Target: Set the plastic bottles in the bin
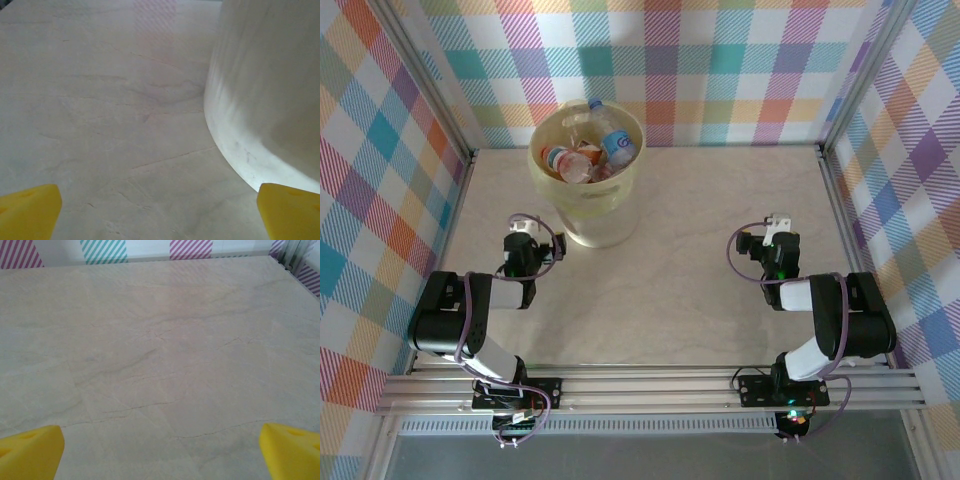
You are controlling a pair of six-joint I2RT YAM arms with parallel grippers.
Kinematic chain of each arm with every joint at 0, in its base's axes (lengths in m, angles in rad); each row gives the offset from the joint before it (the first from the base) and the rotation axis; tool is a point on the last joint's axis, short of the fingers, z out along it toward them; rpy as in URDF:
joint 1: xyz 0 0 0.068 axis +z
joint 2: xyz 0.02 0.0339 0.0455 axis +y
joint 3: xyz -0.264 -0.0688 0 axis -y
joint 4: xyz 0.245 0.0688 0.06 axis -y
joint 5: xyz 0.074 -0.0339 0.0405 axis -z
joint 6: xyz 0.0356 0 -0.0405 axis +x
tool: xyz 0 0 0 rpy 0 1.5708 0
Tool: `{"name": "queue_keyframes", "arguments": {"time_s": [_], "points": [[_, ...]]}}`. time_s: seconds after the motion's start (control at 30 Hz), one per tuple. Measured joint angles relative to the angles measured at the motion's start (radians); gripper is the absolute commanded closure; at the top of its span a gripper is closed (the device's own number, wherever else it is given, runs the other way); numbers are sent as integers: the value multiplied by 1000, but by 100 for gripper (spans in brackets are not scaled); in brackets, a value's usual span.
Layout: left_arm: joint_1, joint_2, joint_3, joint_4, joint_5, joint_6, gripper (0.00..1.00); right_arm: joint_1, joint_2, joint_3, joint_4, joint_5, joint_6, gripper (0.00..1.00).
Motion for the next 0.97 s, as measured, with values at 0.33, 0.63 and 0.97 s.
{"name": "queue_keyframes", "arguments": {"time_s": [0.33, 0.63, 0.97], "points": [[0, 0, -30, 18, 51, 0, 0, -8, 0, -10, 17, -160, -40, 0], [1, 0, -3, -3, 51, -4, 0, -62, 1, 39, -36, -206, -26, 0], [1, 0, -2, -16, 51, -4, 0, -62, 1, 39, -46, -214, -22, 0]]}}
